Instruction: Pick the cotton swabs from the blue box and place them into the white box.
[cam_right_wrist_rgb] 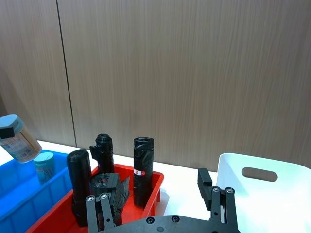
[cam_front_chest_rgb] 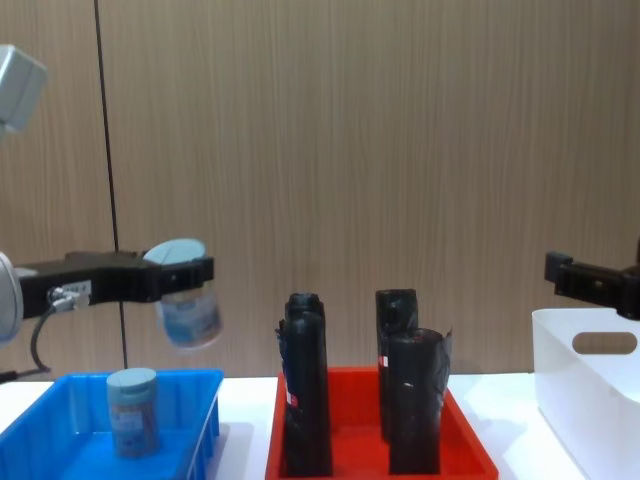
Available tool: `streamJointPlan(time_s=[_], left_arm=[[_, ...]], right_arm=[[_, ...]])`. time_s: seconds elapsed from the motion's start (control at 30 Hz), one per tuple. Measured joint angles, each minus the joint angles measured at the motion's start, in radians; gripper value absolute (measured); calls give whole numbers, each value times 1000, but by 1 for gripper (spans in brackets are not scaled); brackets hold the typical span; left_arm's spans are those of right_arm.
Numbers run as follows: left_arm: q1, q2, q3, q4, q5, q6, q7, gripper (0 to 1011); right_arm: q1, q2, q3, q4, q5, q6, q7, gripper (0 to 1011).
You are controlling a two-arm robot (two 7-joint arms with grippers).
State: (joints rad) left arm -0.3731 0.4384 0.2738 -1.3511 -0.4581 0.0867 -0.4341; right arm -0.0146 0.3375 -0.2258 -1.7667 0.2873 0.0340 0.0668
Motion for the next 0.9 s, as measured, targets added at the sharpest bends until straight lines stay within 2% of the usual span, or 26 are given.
streamJointPlan(time_s=[0.33, 0.4, 0.5, 0.9], left_arm=[[-9, 11, -3, -18, -34, -23, -162, 674], [-11, 12, -3, -18, -37, -24, -174, 674], [-19, 13, -3, -18, -51, -25, -235, 674], [-55, 11, 4, 11, -79, -14, -428, 674]], right_arm=[[0, 0, 0, 0, 0, 0, 0, 1002], [0, 0, 0, 0, 0, 0, 0, 1002], [0, 0, 0, 0, 0, 0, 0, 1002], [0, 0, 0, 0, 0, 0, 0, 1001]])
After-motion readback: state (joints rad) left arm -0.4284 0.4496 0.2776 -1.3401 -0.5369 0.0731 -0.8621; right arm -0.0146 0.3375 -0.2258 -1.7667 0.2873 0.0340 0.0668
